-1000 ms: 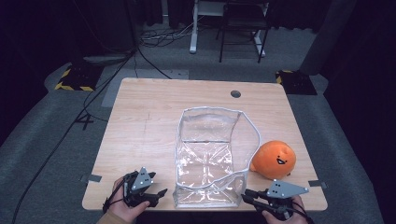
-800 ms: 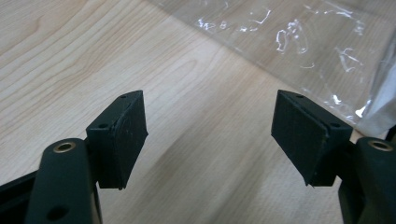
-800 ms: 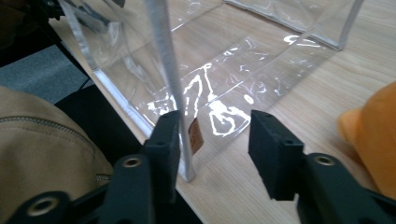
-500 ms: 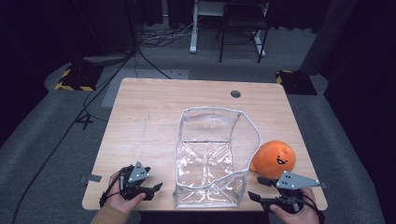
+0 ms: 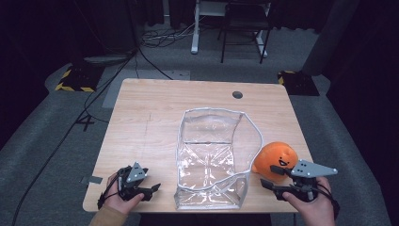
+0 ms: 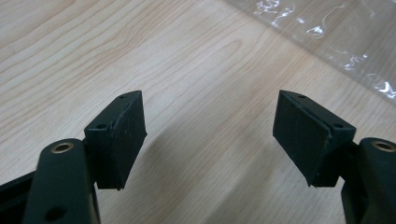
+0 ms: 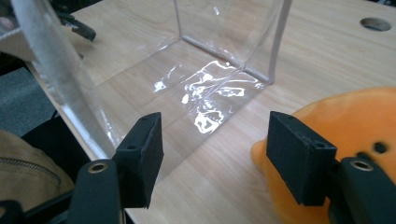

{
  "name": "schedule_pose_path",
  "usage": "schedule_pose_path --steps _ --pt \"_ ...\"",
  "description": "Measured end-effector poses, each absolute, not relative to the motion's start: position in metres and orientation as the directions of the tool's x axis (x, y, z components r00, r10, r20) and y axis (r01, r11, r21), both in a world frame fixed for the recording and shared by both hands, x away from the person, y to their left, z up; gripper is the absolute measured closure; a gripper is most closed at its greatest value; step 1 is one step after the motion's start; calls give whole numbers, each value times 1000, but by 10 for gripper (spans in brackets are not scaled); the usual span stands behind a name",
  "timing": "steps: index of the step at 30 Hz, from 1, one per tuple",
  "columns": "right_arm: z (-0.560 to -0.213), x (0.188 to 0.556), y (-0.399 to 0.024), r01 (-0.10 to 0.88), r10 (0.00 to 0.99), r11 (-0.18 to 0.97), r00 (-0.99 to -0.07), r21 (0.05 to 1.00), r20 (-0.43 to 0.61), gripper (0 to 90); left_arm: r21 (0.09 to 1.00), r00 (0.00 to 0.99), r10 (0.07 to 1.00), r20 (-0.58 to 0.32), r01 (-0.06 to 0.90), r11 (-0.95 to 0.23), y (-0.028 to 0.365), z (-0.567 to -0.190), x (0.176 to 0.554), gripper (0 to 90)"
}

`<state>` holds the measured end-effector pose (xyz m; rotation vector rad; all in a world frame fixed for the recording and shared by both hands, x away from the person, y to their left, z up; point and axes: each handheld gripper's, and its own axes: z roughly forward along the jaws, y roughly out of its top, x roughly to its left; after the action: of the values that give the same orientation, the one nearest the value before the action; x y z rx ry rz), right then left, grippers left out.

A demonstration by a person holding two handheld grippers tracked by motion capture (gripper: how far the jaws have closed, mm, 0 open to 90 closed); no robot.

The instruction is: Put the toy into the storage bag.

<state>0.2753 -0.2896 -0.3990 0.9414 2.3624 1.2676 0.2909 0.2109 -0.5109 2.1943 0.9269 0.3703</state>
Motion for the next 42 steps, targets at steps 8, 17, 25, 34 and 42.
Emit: schedule_pose_path --steps 8,17,25,34,42 --pt "-380 292 -300 390 681 406 -732 826 12 397 702 675 737 -19 534 -472 224 -515 292 258" --pt "-366 317 -323 396 718 388 -696 832 -4 424 708 658 753 -24 543 -452 233 -518 292 252" --pt "-365 339 -342 406 734 379 -679 831 -3 465 712 657 753 -24 540 -449 235 -519 291 248" --pt "-376 361 -361 438 747 380 -665 814 9 475 711 658 752 -26 541 -449 235 -519 291 245" --pt "-394 373 -366 472 753 349 -655 809 57 433 711 658 752 -25 541 -450 235 -519 291 245"
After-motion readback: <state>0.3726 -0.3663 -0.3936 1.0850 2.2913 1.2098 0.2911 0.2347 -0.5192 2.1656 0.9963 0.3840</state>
